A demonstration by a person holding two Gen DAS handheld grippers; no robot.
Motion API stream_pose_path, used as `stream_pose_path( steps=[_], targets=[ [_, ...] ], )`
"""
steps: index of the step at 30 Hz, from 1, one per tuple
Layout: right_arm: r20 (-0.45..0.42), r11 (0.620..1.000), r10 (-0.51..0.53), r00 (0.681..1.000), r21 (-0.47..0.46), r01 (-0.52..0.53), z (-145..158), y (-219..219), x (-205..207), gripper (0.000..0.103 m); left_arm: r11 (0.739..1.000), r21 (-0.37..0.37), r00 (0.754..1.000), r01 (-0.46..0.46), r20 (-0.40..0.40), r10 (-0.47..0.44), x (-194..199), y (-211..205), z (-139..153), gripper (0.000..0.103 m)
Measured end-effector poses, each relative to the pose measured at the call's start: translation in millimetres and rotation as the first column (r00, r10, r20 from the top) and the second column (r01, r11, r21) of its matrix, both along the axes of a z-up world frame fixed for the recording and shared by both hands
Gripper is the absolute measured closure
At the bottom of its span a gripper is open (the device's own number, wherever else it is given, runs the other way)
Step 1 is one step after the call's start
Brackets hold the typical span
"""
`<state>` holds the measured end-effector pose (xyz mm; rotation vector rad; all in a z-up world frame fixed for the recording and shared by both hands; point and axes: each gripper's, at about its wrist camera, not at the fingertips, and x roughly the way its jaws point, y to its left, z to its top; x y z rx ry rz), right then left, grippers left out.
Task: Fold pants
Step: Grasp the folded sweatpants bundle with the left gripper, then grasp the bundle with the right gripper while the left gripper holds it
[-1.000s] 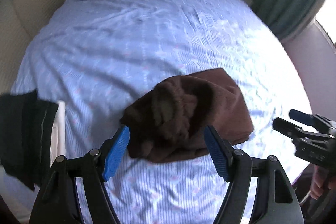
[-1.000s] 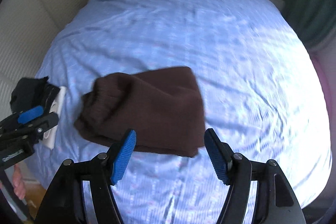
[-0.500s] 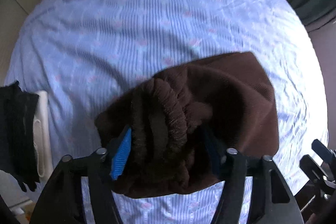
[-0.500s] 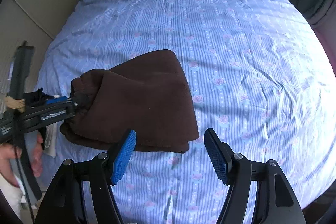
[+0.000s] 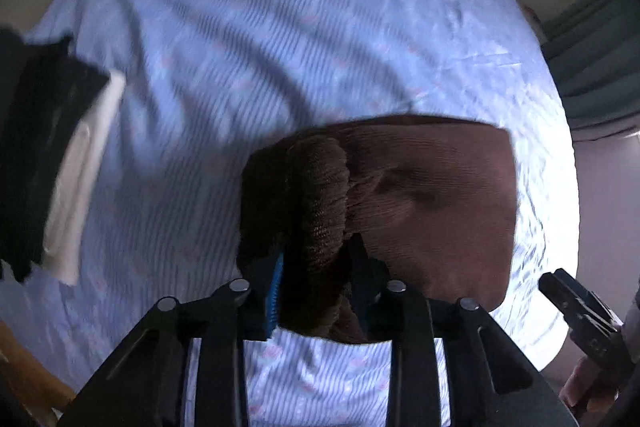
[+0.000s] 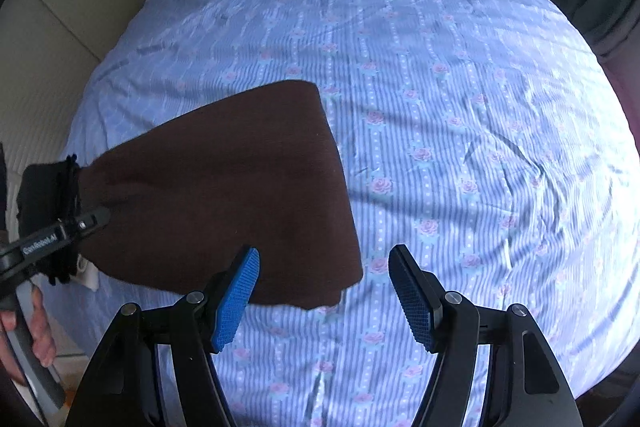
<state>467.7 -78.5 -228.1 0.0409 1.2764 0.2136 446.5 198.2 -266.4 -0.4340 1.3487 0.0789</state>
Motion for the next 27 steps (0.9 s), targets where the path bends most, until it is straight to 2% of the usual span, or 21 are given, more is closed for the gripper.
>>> stream_pose_path(
  steps=[2,5,7,13,18,21,23,25,27],
  targets=[
    [-0.004,1.000,0.026,1.000,-0.014,-0.026,-0.4,8.2,-3.2,0.035,1.000,-0.016,1.000,-0.013,-0.019,0.013,-3.3,3.8,-14.3,0.055],
    [-0.008,0.997,0.058,0.998,-0.043,-0.058,-0.6,16.2,-6.8,0.035,0.998,-0.042,0.999,-0.045,-0.016,0.044,-6.7,7.9,-23.7,0.043],
    [-0.012,0.996,0.071,0.997,-0.057,-0.071,-0.3,18.8,-9.5,0.035,0.996,-0.064,0.998,-0.064,-0.006,0.064,-7.0,11.6,-28.7,0.039],
    [-0.021,0.994,0.062,0.998,-0.093,-0.064,-1.6,17.7,-10.4,0.035,0.996,-0.081,0.999,-0.042,-0.016,0.041,1.6,15.0,-43.0,0.035],
    [-0.037,0.993,0.047,0.998,-0.106,-0.050,-5.9,16.8,-10.8,0.035,0.996,-0.082,0.999,-0.024,-0.030,0.021,7.5,12.1,-55.0,0.040],
    [-0.045,0.991,0.050,0.998,-0.118,-0.055,-8.5,17.1,-11.2,0.035,0.996,-0.083,0.999,-0.029,-0.024,0.027,8.5,14.8,-55.8,0.050],
    [-0.051,0.991,0.052,0.997,-0.123,-0.058,-9.5,18.0,-10.6,0.035,0.994,-0.100,0.999,-0.039,0.000,0.039,6.3,20.8,-48.5,0.059],
    [-0.048,0.991,0.056,0.997,-0.117,-0.061,-8.4,19.1,-8.6,0.035,0.991,-0.122,0.998,-0.049,0.037,0.054,2.1,28.3,-36.5,0.061],
    [-0.034,0.992,0.064,0.997,-0.108,-0.067,-5.1,20.9,-6.5,0.035,0.993,-0.105,0.996,-0.050,0.070,0.058,0.5,33.0,-26.8,0.062]
  ],
)
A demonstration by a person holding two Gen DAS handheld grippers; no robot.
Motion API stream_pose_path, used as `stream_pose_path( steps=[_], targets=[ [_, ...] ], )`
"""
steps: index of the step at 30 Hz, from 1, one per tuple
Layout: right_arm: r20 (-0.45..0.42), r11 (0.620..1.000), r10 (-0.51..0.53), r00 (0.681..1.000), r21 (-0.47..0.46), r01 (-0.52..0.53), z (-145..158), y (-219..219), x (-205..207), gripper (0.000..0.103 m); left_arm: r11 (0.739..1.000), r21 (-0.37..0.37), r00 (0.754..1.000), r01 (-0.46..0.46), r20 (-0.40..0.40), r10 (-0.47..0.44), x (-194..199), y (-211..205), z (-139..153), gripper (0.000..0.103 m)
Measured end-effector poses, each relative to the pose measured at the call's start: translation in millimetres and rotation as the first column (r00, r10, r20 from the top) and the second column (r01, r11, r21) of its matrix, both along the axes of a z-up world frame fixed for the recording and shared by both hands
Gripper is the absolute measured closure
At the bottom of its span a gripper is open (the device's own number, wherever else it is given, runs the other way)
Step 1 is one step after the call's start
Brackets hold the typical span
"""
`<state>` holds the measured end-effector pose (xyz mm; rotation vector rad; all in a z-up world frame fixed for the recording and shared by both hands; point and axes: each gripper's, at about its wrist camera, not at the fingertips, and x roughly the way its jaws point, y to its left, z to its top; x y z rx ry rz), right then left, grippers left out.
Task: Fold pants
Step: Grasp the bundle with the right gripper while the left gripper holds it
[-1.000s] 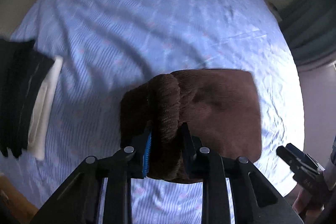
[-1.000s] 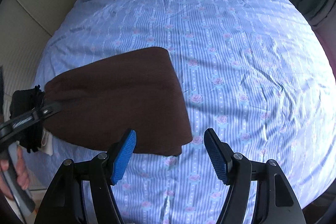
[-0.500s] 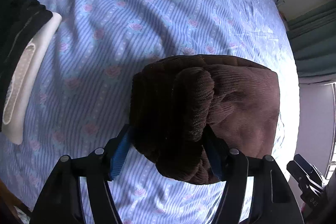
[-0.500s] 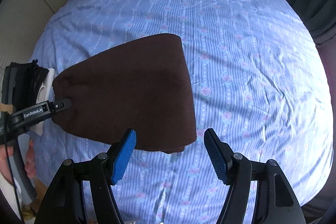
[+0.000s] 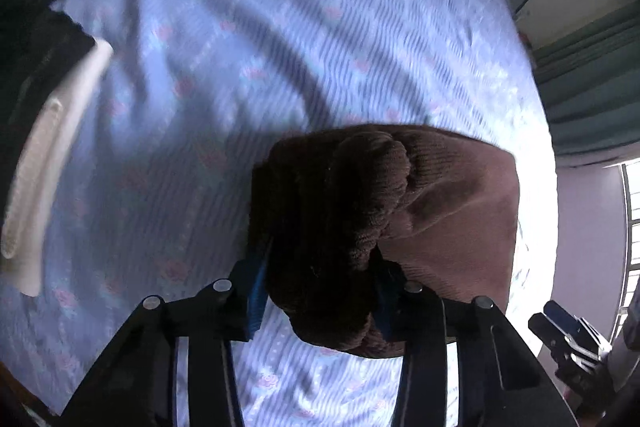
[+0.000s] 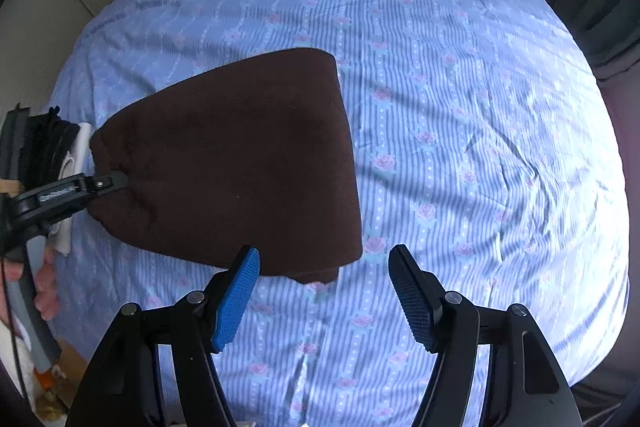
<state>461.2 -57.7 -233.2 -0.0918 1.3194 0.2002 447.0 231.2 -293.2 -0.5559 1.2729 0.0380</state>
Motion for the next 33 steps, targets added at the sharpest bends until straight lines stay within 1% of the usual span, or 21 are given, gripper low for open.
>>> stream_pose_path(
  steps=[2,3,5,6,7,8,10,11,13,14,17,19,21,22,27,33],
  targets=[
    [0.012,1.000,0.011,1.000,0.011,-0.011,3.1,1.3,1.9,0.035,0.999,0.034,1.000,0.003,0.009,-0.004,0.4,4.7,3.2,0.061],
    [0.021,1.000,0.018,1.000,0.012,-0.018,4.5,2.6,3.3,0.035,0.999,0.036,1.000,0.003,0.003,-0.003,1.4,8.1,0.2,0.061],
    [0.032,1.000,0.025,0.999,0.002,-0.025,5.4,3.9,6.5,0.035,1.000,0.012,1.000,0.009,-0.030,-0.009,4.6,12.5,-10.7,0.054],
    [0.038,1.000,0.026,0.999,-0.001,-0.026,5.5,4.7,7.8,0.035,1.000,0.014,0.999,0.016,-0.045,-0.015,6.3,11.8,-14.6,0.053],
    [0.047,1.000,0.027,0.999,-0.005,-0.027,5.5,5.4,9.5,0.035,0.999,0.028,0.998,0.027,-0.053,-0.026,7.6,9.6,-17.0,0.049],
    [0.055,1.000,0.027,0.998,-0.009,-0.026,5.1,5.3,11.3,0.035,0.998,0.044,0.998,0.037,-0.055,-0.034,8.5,8.2,-16.9,0.043],
    [0.064,1.000,0.028,0.998,0.002,-0.028,3.1,3.3,16.7,0.035,0.996,0.080,0.998,0.045,-0.052,-0.041,9.2,5.9,-15.7,0.035],
    [0.068,1.000,0.023,0.997,0.007,-0.024,1.0,1.2,20.6,0.035,0.996,0.083,0.998,0.041,-0.055,-0.037,8.4,7.4,-14.6,0.031],
    [0.069,1.000,0.011,0.998,0.015,-0.012,-3.4,-2.7,27.1,0.035,0.997,0.072,0.997,0.040,-0.064,-0.035,6.3,10.4,-15.0,0.028],
    [0.063,1.000,0.008,0.998,0.025,-0.009,-7.3,-4.7,31.1,0.032,0.996,0.077,0.997,0.050,-0.068,-0.045,5.6,10.4,-14.9,0.025],
    [0.051,0.999,-0.002,0.999,0.051,-0.001,-20.1,-8.8,41.6,0.027,0.993,0.099,0.996,0.064,-0.072,-0.057,5.5,8.1,-17.9,0.021],
    [0.032,0.996,-0.005,0.999,0.084,0.002,-31.5,-10.7,48.0,0.027,0.995,0.080,0.996,0.059,-0.075,-0.053,7.6,7.7,-23.1,0.021],
    [-0.008,0.991,-0.011,1.000,0.135,0.012,-44.9,-11.5,53.5,0.027,0.998,0.053,0.996,0.041,-0.076,-0.036,8.3,9.3,-28.6,0.019],
    [-0.020,0.989,-0.012,1.000,0.145,0.015,-50.6,-11.7,55.9,0.027,0.999,0.041,0.997,0.033,-0.076,-0.030,8.6,10.2,-32.2,0.017],
    [-0.041,0.988,0.012,0.999,0.155,-0.006,-77.0,-7.0,66.3,0.027,0.999,0.009,0.997,0.039,-0.063,-0.038,7.9,10.9,-47.0,0.013],
    [-0.040,0.989,0.045,0.998,0.140,-0.039,-95.3,-1.7,73.6,0.027,0.997,-0.060,0.998,0.044,-0.040,-0.046,4.4,11.6,-61.9,0.013]
  ],
)
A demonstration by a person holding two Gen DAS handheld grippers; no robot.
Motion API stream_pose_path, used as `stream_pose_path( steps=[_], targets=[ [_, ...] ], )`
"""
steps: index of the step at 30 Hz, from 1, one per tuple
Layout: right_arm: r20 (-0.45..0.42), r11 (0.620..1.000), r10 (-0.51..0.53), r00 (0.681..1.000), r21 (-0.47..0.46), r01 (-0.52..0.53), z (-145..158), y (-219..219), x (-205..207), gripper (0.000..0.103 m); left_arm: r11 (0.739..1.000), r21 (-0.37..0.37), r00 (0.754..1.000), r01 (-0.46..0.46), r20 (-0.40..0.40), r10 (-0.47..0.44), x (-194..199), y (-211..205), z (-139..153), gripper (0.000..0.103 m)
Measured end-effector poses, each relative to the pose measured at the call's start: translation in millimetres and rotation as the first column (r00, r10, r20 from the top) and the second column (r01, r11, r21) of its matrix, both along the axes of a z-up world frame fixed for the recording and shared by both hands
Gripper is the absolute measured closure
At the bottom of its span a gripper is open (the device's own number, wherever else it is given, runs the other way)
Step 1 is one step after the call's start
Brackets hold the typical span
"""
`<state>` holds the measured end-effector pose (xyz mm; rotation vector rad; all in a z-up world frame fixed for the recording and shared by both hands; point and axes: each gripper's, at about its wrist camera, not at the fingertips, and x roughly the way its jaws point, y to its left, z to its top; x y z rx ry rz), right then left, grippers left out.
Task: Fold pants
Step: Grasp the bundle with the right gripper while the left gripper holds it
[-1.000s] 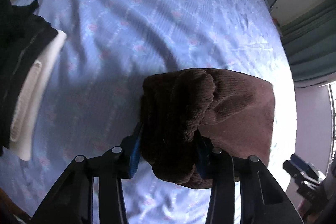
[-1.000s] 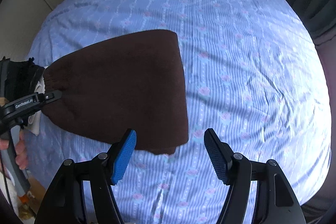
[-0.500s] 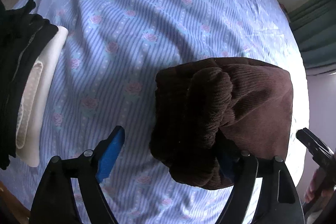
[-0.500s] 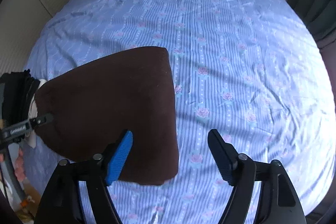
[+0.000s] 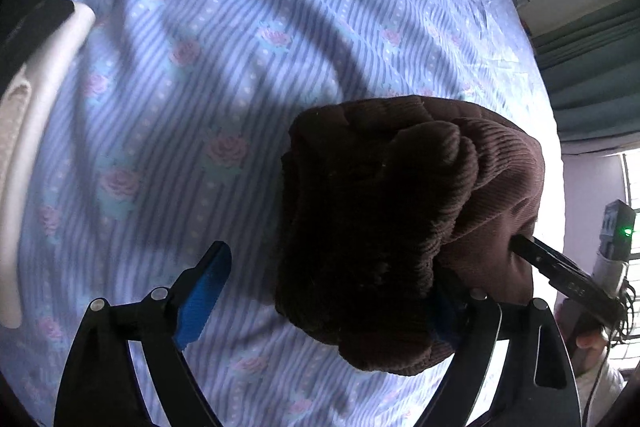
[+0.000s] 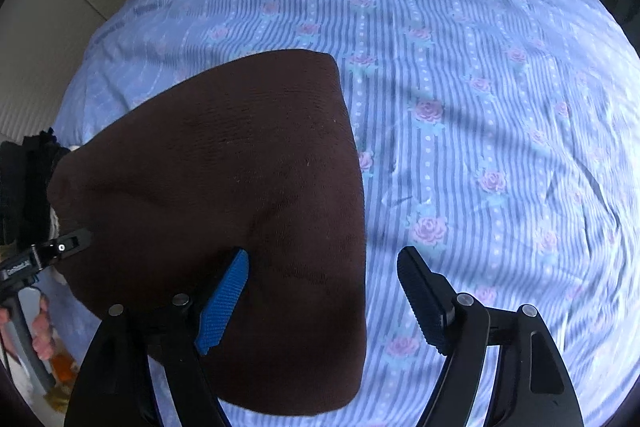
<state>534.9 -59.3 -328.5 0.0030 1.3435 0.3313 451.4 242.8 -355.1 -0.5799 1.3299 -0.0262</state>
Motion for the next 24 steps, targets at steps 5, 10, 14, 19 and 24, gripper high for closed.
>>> stream_pose_path(
  steps=[5,10,14,19,24],
  targets=[
    [0.004,1.000,0.002,1.000,0.013,-0.002,-10.8,0.7,5.4,0.026,0.997,-0.076,1.000,0.004,0.030,-0.001,-1.5,-0.4,-12.7,0.013],
    [0.035,0.999,0.014,0.999,0.034,-0.015,-19.8,0.2,8.3,0.026,0.990,-0.136,0.997,0.045,0.073,-0.035,0.7,-5.4,-23.4,0.013],
    [0.035,0.996,-0.019,0.999,0.087,0.016,-29.6,-3.8,11.2,0.025,0.984,-0.153,0.991,0.093,0.107,-0.077,10.7,-11.1,-30.8,0.012],
    [0.037,0.987,-0.059,0.998,0.150,0.052,-37.9,-11.2,14.5,0.024,0.978,-0.183,0.989,0.097,0.127,-0.074,19.3,-16.9,-36.1,0.012],
    [0.038,0.979,-0.061,0.997,0.198,0.052,-39.2,-15.1,17.2,0.031,0.981,-0.173,0.990,0.094,0.124,-0.073,20.7,-18.8,-31.1,0.017]
  ],
)
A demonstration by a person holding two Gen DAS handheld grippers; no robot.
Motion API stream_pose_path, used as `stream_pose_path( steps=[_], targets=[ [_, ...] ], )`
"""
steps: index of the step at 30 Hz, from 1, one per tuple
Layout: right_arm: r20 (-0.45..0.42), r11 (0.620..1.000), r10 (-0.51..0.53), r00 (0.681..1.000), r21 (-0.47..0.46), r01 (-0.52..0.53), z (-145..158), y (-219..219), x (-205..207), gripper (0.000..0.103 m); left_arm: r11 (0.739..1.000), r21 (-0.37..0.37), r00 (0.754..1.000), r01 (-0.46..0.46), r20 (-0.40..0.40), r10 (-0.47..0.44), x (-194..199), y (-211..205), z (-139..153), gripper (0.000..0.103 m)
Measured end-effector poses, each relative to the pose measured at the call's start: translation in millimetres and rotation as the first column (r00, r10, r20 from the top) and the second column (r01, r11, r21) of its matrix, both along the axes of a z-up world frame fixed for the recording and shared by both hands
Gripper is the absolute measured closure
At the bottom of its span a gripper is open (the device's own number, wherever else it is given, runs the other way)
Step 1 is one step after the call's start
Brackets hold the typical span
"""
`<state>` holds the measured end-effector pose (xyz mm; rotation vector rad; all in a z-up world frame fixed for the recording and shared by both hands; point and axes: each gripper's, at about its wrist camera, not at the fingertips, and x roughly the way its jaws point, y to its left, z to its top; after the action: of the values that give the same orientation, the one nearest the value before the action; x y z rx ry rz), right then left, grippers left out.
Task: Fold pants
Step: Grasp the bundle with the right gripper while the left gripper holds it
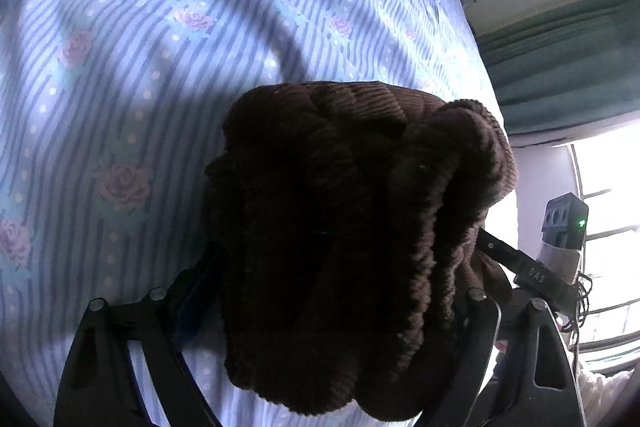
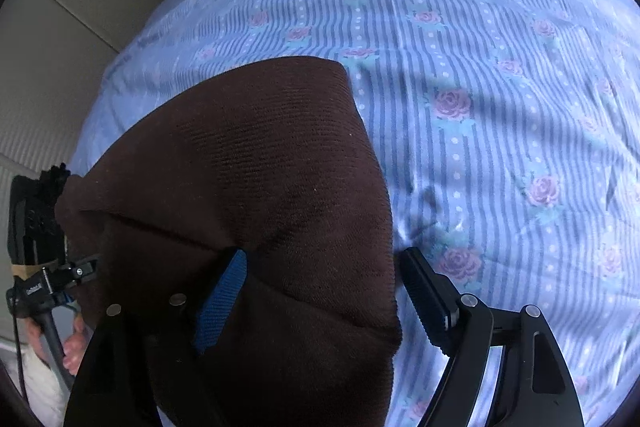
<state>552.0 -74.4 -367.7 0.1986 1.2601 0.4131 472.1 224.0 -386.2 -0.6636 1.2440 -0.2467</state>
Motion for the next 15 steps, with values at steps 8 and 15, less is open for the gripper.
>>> stream_pose_path(
  steps=[8,15],
  targets=[
    [0.025,1.000,0.012,1.000,-0.028,-0.011,13.8,3.6,-11.3,0.046,0.995,0.094,0.997,-0.026,-0.065,0.032,0.8,-3.2,3.4,0.000],
    [0.031,0.999,0.012,0.999,-0.032,-0.011,13.2,4.3,-11.8,0.046,0.998,0.062,0.991,-0.029,-0.130,0.037,11.1,1.2,5.2,0.000]
  ],
)
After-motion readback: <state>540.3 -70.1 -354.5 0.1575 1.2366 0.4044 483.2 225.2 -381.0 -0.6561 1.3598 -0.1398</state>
